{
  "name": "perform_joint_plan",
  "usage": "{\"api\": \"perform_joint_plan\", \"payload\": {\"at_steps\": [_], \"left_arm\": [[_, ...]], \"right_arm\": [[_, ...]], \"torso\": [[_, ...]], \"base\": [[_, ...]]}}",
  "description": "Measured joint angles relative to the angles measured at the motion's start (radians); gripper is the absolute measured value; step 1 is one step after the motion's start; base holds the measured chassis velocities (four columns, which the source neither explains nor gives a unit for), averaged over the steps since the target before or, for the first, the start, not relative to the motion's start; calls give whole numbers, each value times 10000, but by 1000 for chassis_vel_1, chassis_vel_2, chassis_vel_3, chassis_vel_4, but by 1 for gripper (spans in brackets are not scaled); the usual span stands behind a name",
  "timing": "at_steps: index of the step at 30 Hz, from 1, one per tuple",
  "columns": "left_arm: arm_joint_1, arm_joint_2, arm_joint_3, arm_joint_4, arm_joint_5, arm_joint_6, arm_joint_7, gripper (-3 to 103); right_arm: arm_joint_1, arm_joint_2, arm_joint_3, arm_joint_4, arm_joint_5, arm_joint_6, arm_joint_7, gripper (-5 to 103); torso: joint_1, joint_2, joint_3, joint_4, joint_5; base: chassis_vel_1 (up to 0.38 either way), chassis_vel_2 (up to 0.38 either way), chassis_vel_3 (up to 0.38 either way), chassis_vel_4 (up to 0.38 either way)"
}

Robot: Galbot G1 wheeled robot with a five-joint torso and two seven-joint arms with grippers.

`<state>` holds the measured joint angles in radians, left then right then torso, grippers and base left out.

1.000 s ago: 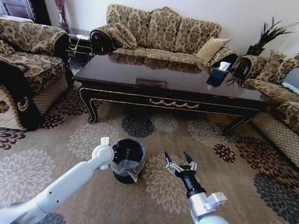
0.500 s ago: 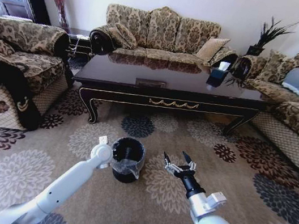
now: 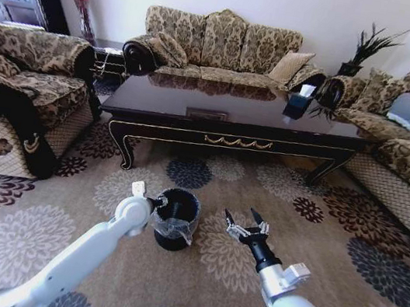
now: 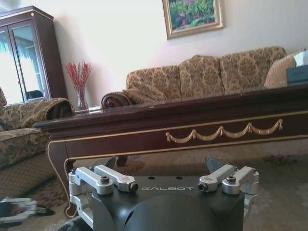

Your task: Move to the front of the table and pick up the trash from the floor, then place it into the trash bin.

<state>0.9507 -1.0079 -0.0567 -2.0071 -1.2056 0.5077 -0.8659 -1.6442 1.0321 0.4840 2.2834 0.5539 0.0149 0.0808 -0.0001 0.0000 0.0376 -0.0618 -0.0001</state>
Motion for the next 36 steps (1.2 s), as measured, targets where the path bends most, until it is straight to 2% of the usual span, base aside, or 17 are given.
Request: {"api": "perform_joint_plan", "payload": {"at_steps": [1, 2, 5, 6, 8, 10, 12, 13, 15, 17, 20, 22, 23, 27, 33, 36], "left_arm": [[333, 106, -259, -182, 357, -168, 338, 97], [831, 302, -652, -393, 940, -569, 898, 99], [2146, 728, -1825, -766, 2623, -1491, 2368, 100], [2146, 728, -1825, -766, 2623, -1491, 2368, 100], [3021, 962, -2495, -1024, 3601, -2112, 3223, 100], [3645, 1014, -2966, -1158, 4553, -2828, 3803, 100], [3796, 1017, -3067, -1167, 4802, -3021, 3932, 100], [4274, 1010, -3386, -1195, 5462, -3485, 4263, 100], [4902, 919, -3810, -1292, 6104, -3959, 4625, 100], [5222, 829, -4012, -1357, 6363, -4185, 4781, 100], [6286, 365, -4663, -1510, 7272, -5197, 5280, 100], [6485, 273, -4765, -1542, 7408, -5375, 5352, 100], [6975, 17, -4994, -1641, 7693, -5729, 5514, 100], [7829, -629, -5182, -1751, 8642, -6283, 5650, 100], [8477, -1316, -5207, -1779, 9346, -6660, 5660, 100], [8601, -1393, -5308, -1815, 9357, -6701, 5646, 100]], "right_arm": [[18, 41, 9, 0, -114, 32, 6, 100], [21, 137, 31, 0, -380, 73, 69, 100], [-7, 344, 112, -140, -1020, 257, 353, 100], [-7, 344, 112, -140, -1020, 257, 353, 100], [-5, 420, 230, -377, -1544, 470, 511, 100], [11, 459, 327, -601, -1913, 643, 600, 100], [26, 465, 343, -661, -1992, 685, 633, 100], [55, 473, 364, -793, -2157, 754, 736, 100], [59, 501, 384, -955, -2294, 839, 821, 100], [52, 521, 401, -1031, -2372, 884, 839, 100], [57, 571, 435, -1438, -2699, 1193, 839, 100], [66, 576, 436, -1529, -2745, 1264, 829, 100], [95, 592, 435, -1713, -2815, 1394, 740, 100], [170, 836, 517, -2077, -3025, 1617, 564, 100], [268, 976, 513, -2222, -3077, 1710, 471, 100], [347, 946, 500, -2285, -3071, 1723, 468, 100]], "torso": [[1, 0, 0, 3, -2], [0, 0, 0, 4, -2], [0, 0, -1, 4, -3], [0, 0, -1, 4, -3], [0, 0, -1, 5, 0], [0, 0, -1, 3, 0], [0, 0, -1, 3, 0], [0, 0, -1, 0, -1], [0, 0, -1, 2, 0], [0, 0, -1, 3, 0], [0, 0, -1, 1, 0], [0, 0, -1, 1, 1], [0, 0, 0, 3, 1], [0, 1, 0, 2, 2], [0, 1, 0, 3, 1], [0, 1, 0, 3, 1]], "base": [[0, 0, 0, 0], [0, 0, 0, 0], [0, 0, 0, 0], [0, 0, 0, 0], [0, 0, 0, 0], [0, 0, 0, 0], [0, 0, 0, 0], [0, 0, 0, 0], [0, 0, 0, 0], [0, 0, 0, 0], [0, 0, 0, 0], [0, 0, 0, 0], [0, 0, 0, 0], [0, 0, 0, 0], [0, 0, 0, 0], [0, 0, 0, 0]]}}
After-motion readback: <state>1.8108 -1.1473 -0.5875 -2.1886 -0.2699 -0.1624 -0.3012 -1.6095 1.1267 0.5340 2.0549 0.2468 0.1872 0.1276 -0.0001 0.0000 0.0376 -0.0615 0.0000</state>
